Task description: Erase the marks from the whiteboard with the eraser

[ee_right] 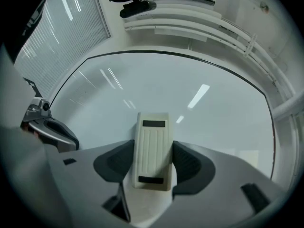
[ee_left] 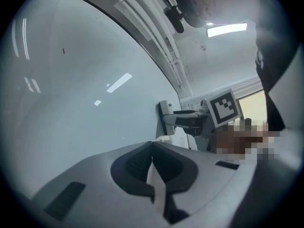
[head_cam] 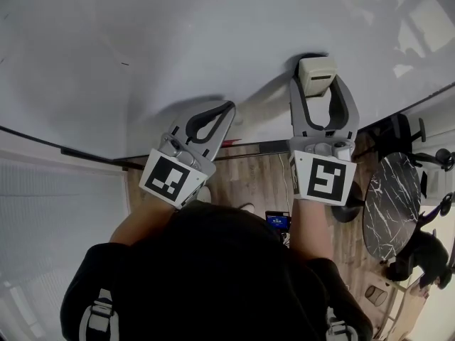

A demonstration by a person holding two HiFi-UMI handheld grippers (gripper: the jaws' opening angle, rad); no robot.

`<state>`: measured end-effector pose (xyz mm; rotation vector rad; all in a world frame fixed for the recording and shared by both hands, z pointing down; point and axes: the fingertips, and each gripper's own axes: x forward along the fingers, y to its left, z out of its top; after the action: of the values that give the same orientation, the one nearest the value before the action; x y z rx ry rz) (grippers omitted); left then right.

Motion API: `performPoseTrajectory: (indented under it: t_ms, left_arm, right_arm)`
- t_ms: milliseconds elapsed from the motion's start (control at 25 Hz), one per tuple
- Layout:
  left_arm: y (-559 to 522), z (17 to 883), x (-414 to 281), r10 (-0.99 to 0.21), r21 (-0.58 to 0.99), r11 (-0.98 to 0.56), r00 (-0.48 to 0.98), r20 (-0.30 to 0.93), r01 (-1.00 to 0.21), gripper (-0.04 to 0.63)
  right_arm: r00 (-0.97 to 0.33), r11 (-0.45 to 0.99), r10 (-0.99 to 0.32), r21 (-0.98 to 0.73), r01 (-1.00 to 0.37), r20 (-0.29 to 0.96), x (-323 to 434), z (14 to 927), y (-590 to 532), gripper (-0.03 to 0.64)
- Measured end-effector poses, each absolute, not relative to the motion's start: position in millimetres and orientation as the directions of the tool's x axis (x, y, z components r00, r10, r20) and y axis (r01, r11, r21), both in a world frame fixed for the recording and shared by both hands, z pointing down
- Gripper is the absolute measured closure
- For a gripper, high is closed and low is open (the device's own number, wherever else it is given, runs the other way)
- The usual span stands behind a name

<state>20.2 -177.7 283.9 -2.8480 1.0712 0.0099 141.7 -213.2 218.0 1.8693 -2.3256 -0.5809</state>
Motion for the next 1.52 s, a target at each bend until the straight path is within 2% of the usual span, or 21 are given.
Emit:
performPoseTrajectory:
  t_ms: [800, 1160, 1320, 1520]
  left_arm:
    - [-176, 295, 66, -0.612, -0.075, -0.787, 0.79, -0.033, -0.613, 0.591]
    - [-171, 302, 73, -0.545, -0.079, -0.833, 0.837, -0.052, -0.548, 0.591]
    - [-174, 308, 73, -0.53, -0.066, -0.844, 0.847, -0.049, -0.532, 0.591]
    - [-161, 313, 79, -0.453, -0.071, -0.886, 0.888, -0.084, -0.459, 0.591]
  right_arm:
    - [-0.101, 0.08, -0.985, 0.148, -0.986, -0.142, 282, 251, -227, 0.367]
    - [-0.164, 0.144, -0.979, 0.159, -0.977, -0.119, 272, 252, -202, 0.367]
    - [-0.242, 0.225, -0.963, 0.141, -0.964, -0.115, 253, 258, -184, 0.365]
    - [-0.352, 0.343, -0.933, 0.115, -0.932, -0.076, 229, 283, -160, 0.365]
